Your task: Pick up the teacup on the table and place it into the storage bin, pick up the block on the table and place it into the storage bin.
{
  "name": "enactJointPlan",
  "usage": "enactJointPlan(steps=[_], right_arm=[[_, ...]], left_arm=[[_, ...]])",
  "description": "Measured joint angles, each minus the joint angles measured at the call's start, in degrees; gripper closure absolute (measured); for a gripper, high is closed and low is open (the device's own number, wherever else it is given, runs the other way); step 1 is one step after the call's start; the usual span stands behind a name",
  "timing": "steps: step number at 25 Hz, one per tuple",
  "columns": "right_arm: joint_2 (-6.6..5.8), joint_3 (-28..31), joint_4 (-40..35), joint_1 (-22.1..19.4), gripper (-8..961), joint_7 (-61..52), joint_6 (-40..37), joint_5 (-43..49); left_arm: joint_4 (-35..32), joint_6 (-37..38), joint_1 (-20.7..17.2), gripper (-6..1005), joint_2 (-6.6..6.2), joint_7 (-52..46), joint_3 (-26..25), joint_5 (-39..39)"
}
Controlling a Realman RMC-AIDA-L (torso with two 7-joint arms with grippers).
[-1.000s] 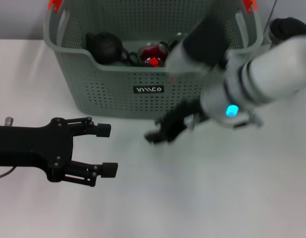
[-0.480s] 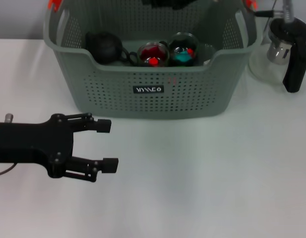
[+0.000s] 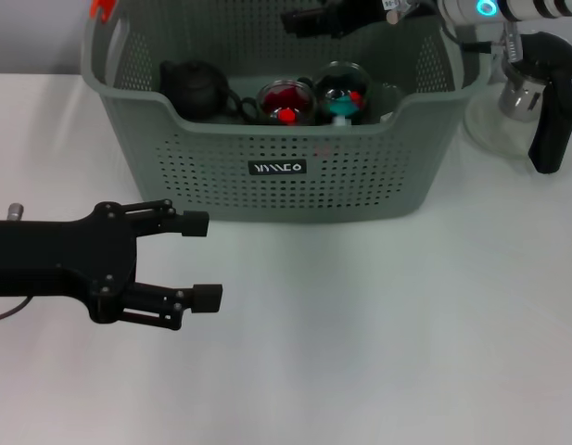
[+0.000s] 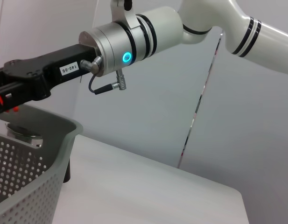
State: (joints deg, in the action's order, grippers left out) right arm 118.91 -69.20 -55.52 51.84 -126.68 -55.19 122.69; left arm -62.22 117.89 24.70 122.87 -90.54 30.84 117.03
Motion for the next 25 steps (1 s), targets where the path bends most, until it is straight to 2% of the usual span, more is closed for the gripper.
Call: enactJointPlan(steps=[6,8,11,15,19,22,25], right_arm=[[1.21,0.0,-8.5,-5.0,122,1.0,-0.6,-0.8],[1.31,-0.3,-11.8,-7.3,103,1.5,-2.5,-2.0],[1.23,-0.1,-16.6,-12.2,73,6.9,-9.3,-7.2],[0.83,4.4,-19.6,-18.7,34,19.2,-22.5,-14.4],[0.82,12.2,-17.3,-22.7,19,29.8,-34.2,-17.2],[0.86,20.2,-11.9,-24.9,25,39.4,-43.0,-18.0],[-0.31,27.6,-3.4,-25.7,25,46.8,-49.0,-18.0]], left_arm=[[0.0,-0.1,0.3,48,-0.01,0.0,0.0,-0.5],[0.2,-0.1,0.6,48,0.0,0.1,0.1,-1.2],[1.7,-0.3,1.4,48,0.17,1.2,0.5,-2.4],[5.9,-1.6,3.8,49,0.27,3.8,0.9,-2.4],[8.2,-4.7,4.4,49,0.58,5.9,3.1,-2.4],[9.1,-6.2,4.4,49,0.98,7.4,3.6,-2.6],[11.1,-7.6,4.5,49,1.02,8.5,3.7,-2.6]])
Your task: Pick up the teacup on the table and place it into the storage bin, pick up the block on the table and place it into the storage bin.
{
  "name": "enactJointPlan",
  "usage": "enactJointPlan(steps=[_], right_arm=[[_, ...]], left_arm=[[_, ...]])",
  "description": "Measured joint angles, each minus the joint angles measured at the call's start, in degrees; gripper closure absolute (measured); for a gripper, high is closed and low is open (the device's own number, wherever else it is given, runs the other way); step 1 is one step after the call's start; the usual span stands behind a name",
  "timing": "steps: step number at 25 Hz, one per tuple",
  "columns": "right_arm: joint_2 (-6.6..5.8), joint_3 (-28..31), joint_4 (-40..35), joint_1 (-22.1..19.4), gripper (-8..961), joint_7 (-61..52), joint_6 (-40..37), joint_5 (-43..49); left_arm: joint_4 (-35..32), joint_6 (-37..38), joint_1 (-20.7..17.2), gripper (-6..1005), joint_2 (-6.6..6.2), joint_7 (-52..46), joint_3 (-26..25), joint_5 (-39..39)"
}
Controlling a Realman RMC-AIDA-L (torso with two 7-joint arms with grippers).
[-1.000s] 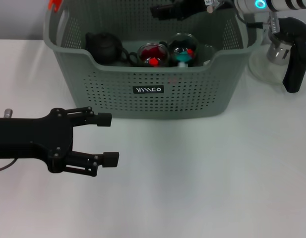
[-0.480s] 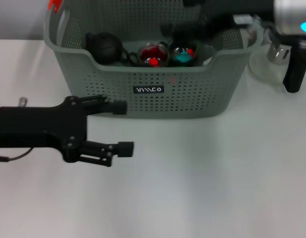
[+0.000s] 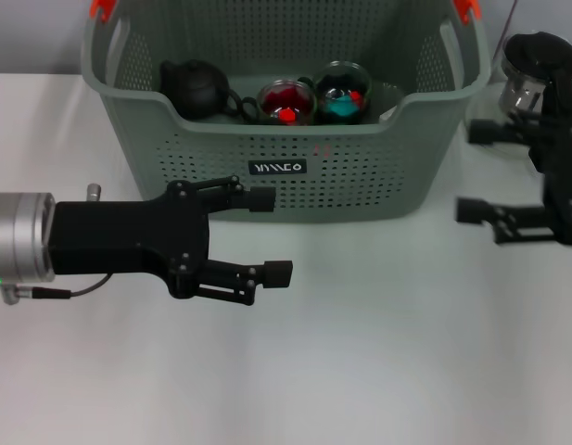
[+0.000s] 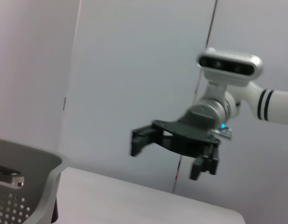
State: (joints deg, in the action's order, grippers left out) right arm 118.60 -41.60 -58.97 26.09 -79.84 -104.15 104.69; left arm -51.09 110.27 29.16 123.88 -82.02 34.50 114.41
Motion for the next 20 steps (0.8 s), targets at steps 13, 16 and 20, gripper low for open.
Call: enactJointPlan(steps=[13,16,20], right_arm=[[-2.57,2.0,14.1,1.4,25,6.0,3.5,11.7],[-1.7,2.0,14.6,3.3,25,5.1,6.3,15.9],[-0.54,1.7,15.1,6.2,25,3.3,9.5,20.9]], left_arm=[[4.4,-3.2,-0.3,49,0.18,2.8,1.1,0.6],[5.0,-4.6,-0.3,49,0.23,2.8,1.6,1.3],[5.2,-5.7,-0.2,49,0.22,2.8,1.7,2.4]])
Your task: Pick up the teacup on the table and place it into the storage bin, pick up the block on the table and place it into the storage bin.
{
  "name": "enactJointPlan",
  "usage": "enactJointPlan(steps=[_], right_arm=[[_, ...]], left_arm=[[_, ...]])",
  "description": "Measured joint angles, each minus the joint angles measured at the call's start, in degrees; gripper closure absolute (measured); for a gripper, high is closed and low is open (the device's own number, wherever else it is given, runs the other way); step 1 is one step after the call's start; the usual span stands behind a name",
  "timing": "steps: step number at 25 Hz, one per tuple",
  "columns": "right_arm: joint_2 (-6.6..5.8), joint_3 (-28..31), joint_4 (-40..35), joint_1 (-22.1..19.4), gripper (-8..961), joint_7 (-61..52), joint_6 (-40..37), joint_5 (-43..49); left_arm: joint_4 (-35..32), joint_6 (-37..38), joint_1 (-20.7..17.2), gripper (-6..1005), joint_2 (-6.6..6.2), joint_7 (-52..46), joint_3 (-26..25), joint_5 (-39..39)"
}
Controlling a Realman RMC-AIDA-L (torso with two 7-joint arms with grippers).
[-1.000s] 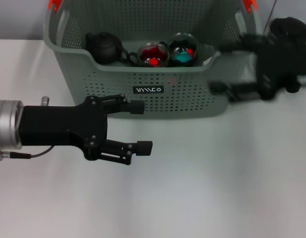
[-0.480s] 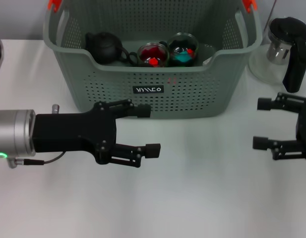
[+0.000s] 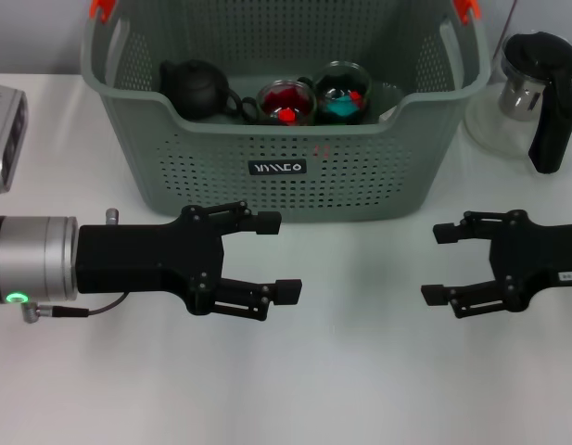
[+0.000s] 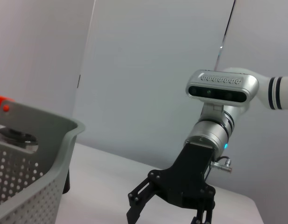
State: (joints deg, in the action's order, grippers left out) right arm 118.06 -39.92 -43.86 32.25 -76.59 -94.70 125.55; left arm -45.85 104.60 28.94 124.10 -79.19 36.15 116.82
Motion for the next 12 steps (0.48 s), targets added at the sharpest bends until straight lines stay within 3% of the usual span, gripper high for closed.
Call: enactJointPlan(steps=[12], right_arm=[[1.44,-0.9,0.1,1.7,26,-1.3,4.9,2.3]], left_arm=[[3.6,-6.3,0.5,49,-0.16,0.3,1.3,1.8]])
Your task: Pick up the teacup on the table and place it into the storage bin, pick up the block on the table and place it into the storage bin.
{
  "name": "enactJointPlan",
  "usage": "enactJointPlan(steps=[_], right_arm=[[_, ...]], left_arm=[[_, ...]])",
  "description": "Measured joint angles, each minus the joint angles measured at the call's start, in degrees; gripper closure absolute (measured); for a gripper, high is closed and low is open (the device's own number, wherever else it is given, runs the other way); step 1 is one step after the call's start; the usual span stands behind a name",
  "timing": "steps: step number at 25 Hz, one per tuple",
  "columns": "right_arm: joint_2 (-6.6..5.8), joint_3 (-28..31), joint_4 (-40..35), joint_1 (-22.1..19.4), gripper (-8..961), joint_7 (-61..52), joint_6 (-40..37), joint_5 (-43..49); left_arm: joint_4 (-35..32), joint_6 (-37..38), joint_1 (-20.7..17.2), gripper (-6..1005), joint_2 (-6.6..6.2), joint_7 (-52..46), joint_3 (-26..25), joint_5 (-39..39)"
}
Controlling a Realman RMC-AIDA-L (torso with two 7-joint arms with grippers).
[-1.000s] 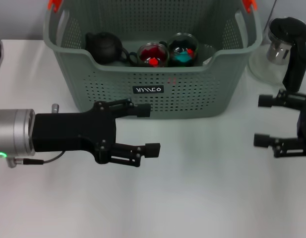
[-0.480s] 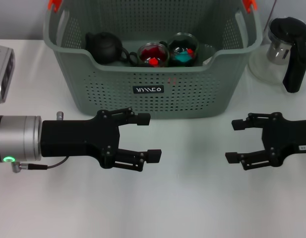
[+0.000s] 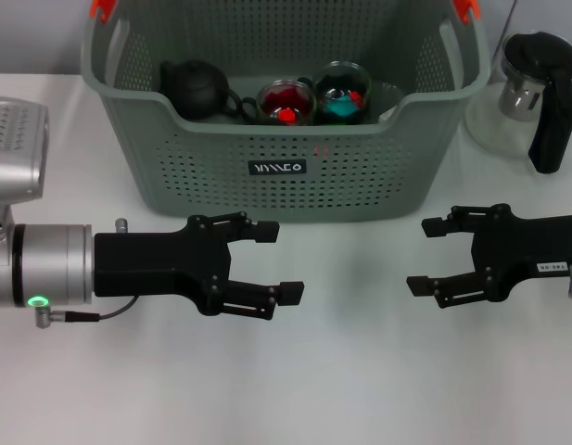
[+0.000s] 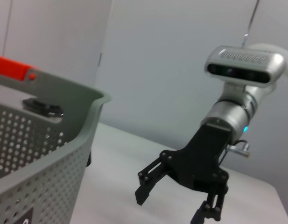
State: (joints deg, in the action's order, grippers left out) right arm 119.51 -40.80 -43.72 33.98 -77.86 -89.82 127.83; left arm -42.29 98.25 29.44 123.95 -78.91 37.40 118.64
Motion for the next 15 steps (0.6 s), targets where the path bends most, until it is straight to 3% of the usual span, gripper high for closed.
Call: enactJointPlan(steps=[15], right_arm=[[0.26,-0.7,0.0,-0.2,26,-0.3,-0.4,0.1]], left_arm=[[1.1,-0.3,-0.4,48,0.07,0.2,0.0,1.0]])
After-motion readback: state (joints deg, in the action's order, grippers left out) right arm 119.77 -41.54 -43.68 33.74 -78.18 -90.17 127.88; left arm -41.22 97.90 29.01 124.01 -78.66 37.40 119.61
